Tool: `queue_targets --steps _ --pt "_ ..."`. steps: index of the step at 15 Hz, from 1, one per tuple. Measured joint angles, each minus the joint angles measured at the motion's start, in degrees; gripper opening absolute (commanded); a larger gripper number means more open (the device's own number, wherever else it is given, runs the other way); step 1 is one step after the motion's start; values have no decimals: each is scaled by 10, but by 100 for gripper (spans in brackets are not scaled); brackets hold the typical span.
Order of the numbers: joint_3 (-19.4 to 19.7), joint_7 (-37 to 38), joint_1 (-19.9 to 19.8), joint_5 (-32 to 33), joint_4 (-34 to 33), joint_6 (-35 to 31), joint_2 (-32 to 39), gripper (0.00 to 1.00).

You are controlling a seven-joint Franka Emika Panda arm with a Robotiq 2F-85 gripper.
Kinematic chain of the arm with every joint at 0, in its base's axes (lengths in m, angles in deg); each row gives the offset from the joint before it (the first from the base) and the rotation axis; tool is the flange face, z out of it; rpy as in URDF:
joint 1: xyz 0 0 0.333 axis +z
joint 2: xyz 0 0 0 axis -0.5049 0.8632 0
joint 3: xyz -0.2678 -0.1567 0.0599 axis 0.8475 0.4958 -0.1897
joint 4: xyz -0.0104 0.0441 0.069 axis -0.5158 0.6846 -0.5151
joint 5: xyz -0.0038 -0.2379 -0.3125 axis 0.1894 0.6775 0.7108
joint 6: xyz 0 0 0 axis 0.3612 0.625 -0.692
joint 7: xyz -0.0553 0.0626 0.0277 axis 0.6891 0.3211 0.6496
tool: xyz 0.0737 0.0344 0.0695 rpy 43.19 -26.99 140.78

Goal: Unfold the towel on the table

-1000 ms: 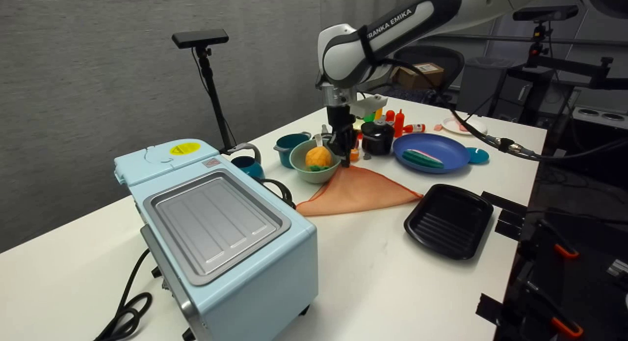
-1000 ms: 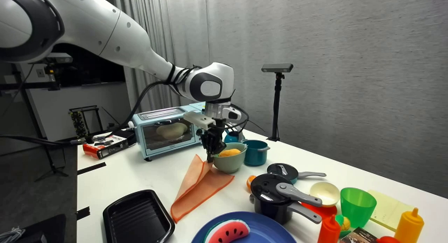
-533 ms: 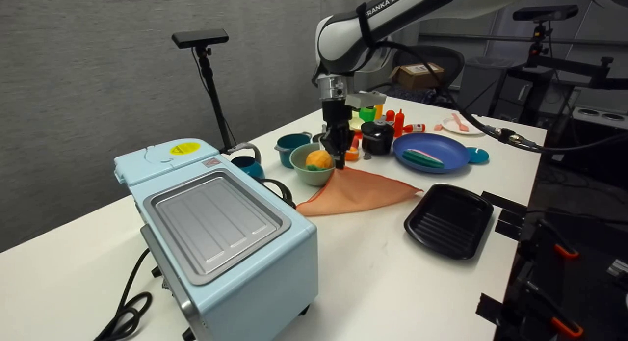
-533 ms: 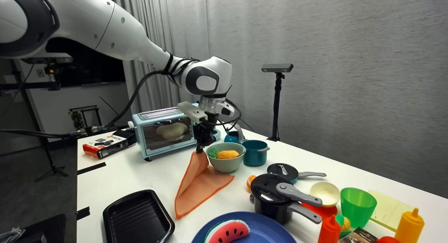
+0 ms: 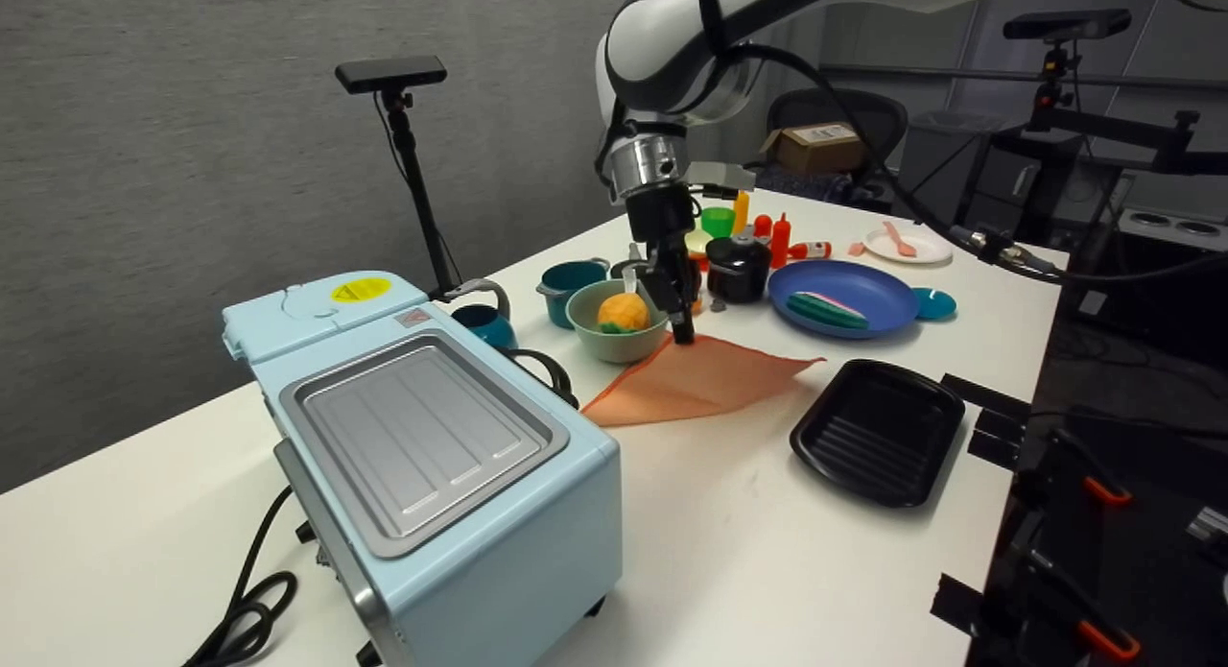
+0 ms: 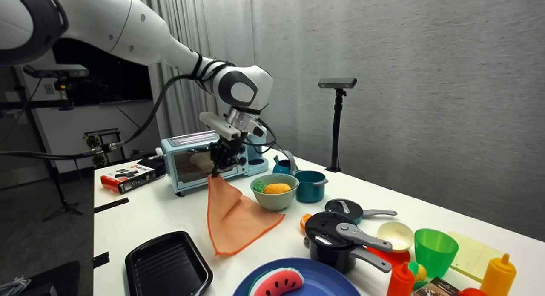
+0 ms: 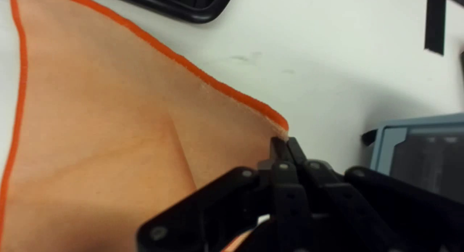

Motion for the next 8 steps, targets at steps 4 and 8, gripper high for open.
queue_targets --steps 4,8 --pt "-26 -53 17 0 0 33 -15 1" --pt "-27 -89 29 13 9 44 -13 28"
